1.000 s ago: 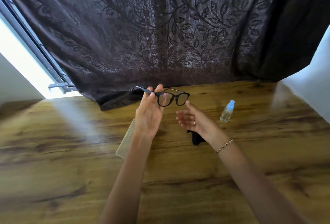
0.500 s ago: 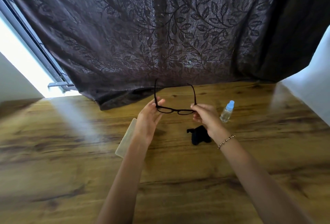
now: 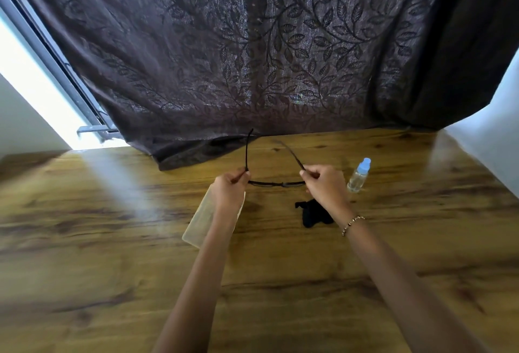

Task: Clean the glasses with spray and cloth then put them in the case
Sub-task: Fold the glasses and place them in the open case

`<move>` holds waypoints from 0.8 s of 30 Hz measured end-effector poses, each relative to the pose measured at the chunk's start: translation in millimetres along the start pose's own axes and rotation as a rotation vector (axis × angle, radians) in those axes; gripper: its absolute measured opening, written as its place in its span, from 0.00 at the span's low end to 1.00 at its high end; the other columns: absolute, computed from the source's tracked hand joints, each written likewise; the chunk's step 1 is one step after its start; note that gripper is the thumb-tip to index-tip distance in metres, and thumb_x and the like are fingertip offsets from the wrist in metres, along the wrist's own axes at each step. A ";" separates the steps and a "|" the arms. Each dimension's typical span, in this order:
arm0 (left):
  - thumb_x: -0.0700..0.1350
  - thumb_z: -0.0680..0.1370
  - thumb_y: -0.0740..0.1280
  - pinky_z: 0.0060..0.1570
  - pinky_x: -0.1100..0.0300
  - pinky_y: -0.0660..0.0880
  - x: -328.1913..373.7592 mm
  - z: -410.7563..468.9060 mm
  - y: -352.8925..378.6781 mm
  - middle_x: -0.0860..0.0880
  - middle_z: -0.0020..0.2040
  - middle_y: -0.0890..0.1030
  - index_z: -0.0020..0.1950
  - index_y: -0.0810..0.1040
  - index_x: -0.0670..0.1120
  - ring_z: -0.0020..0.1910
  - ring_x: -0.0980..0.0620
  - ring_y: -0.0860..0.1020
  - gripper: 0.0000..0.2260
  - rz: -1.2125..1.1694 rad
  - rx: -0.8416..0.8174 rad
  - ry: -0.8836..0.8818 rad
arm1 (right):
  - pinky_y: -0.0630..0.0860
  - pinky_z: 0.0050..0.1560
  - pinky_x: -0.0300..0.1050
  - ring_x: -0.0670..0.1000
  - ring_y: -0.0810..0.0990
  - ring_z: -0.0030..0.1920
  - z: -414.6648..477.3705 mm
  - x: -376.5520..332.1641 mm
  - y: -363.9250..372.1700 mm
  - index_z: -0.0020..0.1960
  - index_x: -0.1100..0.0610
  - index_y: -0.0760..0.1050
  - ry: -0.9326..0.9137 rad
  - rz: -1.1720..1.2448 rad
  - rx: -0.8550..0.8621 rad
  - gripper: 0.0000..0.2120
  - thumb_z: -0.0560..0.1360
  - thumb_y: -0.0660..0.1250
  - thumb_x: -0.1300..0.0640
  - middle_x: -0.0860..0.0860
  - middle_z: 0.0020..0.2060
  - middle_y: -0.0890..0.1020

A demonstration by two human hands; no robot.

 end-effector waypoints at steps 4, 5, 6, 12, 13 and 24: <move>0.43 0.77 0.68 0.56 0.59 0.76 4.0 2.1 -0.4 0.46 0.54 0.83 0.61 0.79 0.42 0.52 0.52 0.80 0.13 0.049 -0.005 0.036 | 0.70 0.37 0.26 0.47 0.83 0.49 0.4 -2.0 10.1 0.58 0.53 0.81 -0.001 -0.081 -0.138 0.10 0.78 0.66 0.56 0.49 0.51 0.84; 0.43 0.77 0.68 0.50 0.63 0.76 4.6 3.4 -1.1 0.47 0.53 0.83 0.61 0.79 0.43 0.49 0.53 0.80 0.13 0.076 -0.004 0.046 | 0.69 0.35 0.27 0.46 0.83 0.47 0.2 -1.8 13.7 0.58 0.53 0.81 0.004 -0.097 -0.184 0.10 0.79 0.65 0.56 0.48 0.51 0.84; 0.44 0.77 0.68 0.43 0.67 0.74 4.9 4.7 -1.7 0.48 0.51 0.84 0.60 0.79 0.44 0.44 0.55 0.80 0.13 0.111 -0.004 0.054 | 0.70 0.34 0.28 0.44 0.83 0.44 -0.3 -0.9 17.4 0.57 0.51 0.81 0.012 -0.111 -0.230 0.10 0.79 0.65 0.56 0.46 0.50 0.84; 0.42 0.78 0.66 0.46 0.68 0.72 11.1 6.7 0.0 0.47 0.54 0.83 0.60 0.80 0.44 0.46 0.56 0.78 0.12 0.310 -0.061 0.147 | 0.73 0.31 0.30 0.39 0.82 0.36 0.3 6.6 26.2 0.54 0.47 0.81 0.054 -0.067 -0.320 0.08 0.79 0.64 0.55 0.38 0.40 0.78; 0.42 0.78 0.66 0.49 0.66 0.72 11.1 6.2 1.2 0.46 0.55 0.83 0.60 0.80 0.44 0.47 0.55 0.78 0.12 0.332 -0.084 0.155 | 0.75 0.32 0.30 0.39 0.83 0.36 1.4 8.1 24.9 0.53 0.47 0.81 0.069 -0.019 -0.301 0.07 0.79 0.66 0.55 0.40 0.41 0.79; 0.39 0.78 0.66 0.53 0.66 0.71 4.7 -0.3 16.7 0.50 0.52 0.83 0.56 0.82 0.47 0.51 0.53 0.79 0.10 0.463 -0.293 0.148 | 0.79 0.44 0.37 0.40 0.84 0.37 9.6 16.9 10.5 0.57 0.48 0.74 0.103 0.220 -0.155 0.14 0.75 0.71 0.58 0.47 0.42 0.83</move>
Point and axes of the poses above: each hand's wrist, its own z-axis towards the middle knuckle, its own y-axis out of the palm, x = y × z, the point moved 10 cm from there along z, towards the middle knuckle
